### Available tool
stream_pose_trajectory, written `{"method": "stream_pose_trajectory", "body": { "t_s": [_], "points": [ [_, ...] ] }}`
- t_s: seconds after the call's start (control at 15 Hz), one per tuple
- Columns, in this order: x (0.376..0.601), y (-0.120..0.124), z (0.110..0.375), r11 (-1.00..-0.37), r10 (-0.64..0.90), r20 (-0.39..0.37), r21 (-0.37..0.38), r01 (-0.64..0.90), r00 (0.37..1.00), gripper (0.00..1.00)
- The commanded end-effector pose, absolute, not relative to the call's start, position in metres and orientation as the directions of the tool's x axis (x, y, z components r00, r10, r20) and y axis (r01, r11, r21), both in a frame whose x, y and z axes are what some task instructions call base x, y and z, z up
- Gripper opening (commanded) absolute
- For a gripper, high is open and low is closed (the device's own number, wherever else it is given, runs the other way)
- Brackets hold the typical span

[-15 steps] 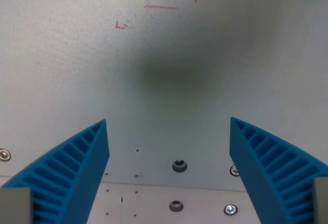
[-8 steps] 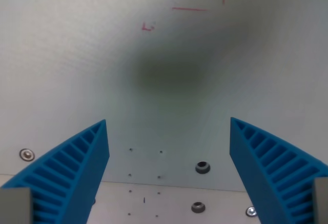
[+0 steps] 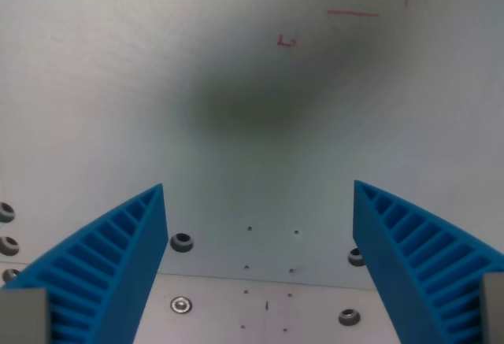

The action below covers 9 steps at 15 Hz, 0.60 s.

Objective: Move in gripper negative y

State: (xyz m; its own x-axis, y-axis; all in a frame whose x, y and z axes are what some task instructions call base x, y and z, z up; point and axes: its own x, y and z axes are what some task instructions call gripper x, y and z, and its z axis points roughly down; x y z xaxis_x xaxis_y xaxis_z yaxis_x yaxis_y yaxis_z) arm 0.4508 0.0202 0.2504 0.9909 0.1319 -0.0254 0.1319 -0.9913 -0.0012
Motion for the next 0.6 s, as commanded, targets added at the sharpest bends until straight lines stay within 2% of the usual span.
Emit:
{"method": "stream_pose_trajectory", "body": {
  "t_s": [0.07,0.6],
  "points": [
    [0.442,0.033,0.254,-0.993,0.115,-0.006,0.000,0.115,0.993,1.00],
    [0.438,0.073,0.254,-0.993,0.115,-0.006,0.000,0.115,0.993,1.00]
  ]
}}
